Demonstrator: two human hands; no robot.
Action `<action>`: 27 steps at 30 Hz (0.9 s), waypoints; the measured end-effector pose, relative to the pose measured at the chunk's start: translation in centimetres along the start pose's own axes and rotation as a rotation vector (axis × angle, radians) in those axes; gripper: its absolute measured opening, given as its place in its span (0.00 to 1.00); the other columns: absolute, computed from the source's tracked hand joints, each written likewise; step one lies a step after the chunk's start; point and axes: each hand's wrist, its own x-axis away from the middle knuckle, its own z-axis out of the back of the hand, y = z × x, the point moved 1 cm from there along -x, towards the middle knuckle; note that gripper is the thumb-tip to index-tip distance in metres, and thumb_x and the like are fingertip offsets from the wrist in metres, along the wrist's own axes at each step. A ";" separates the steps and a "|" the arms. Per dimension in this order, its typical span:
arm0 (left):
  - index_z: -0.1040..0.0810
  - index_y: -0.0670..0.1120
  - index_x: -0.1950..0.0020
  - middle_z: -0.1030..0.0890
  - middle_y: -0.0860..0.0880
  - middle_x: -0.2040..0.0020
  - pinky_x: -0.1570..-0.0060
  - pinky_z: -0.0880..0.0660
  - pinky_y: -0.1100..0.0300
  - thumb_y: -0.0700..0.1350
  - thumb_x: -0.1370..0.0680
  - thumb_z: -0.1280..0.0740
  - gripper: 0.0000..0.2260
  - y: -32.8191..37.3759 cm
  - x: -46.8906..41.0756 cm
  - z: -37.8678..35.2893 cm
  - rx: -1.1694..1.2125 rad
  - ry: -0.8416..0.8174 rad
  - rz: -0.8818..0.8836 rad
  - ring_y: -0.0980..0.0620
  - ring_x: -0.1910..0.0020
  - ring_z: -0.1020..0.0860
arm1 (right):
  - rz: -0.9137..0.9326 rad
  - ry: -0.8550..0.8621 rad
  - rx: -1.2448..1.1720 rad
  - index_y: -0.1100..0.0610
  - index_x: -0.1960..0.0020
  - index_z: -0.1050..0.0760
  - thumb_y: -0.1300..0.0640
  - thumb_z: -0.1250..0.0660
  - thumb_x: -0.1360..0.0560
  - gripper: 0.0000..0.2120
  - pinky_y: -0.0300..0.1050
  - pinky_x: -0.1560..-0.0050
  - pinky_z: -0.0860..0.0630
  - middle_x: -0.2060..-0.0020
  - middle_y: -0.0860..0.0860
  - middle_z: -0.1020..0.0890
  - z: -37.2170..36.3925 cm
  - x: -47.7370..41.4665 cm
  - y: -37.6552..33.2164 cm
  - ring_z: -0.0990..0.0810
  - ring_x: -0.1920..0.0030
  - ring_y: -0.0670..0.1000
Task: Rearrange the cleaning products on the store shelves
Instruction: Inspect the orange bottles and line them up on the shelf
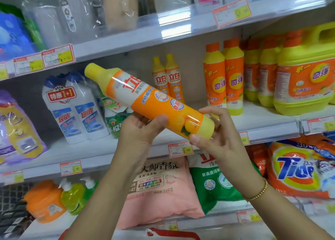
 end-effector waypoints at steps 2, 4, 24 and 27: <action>0.21 0.46 0.48 0.15 0.50 0.52 0.53 0.21 0.60 0.56 0.48 0.17 0.33 0.6 -0.2 0.2 0.057 -0.033 -0.012 0.52 0.51 0.17 | -0.148 -0.057 -0.198 0.54 0.42 0.30 0.54 0.29 0.30 0.19 0.40 0.65 0.23 0.56 0.56 0.20 -0.1 -0.3 -0.1 0.20 0.65 0.51; 0.20 0.45 0.50 0.15 0.50 0.54 0.55 0.21 0.61 0.52 0.46 0.18 0.28 1.1 -0.3 0.6 0.103 -0.070 -0.039 0.53 0.53 0.17 | -0.344 -0.114 -0.429 0.57 0.43 0.29 0.45 0.33 0.28 0.20 0.39 0.74 0.26 0.63 0.62 0.21 -0.3 -0.5 0.1 0.23 0.73 0.52; 0.24 0.46 0.41 0.16 0.50 0.53 0.64 0.21 0.62 0.47 0.30 0.33 0.18 1.6 0.1 0.1 0.104 0.034 0.151 0.54 0.60 0.18 | -0.573 -0.397 -0.306 0.54 0.38 0.24 0.47 0.22 0.37 0.30 0.50 0.49 0.20 0.47 0.59 0.18 0.8 1.1 1.1 0.17 0.49 0.56; 0.25 0.45 0.37 0.17 0.46 0.50 0.62 0.20 0.60 0.46 0.29 0.32 0.21 1.3 -0.2 0.8 0.158 0.101 0.213 0.52 0.56 0.17 | -0.744 -0.508 -0.697 0.63 0.46 0.19 0.45 0.23 0.37 0.28 0.48 0.56 0.18 0.54 0.64 0.17 0.1 1.0 0.4 0.16 0.57 0.57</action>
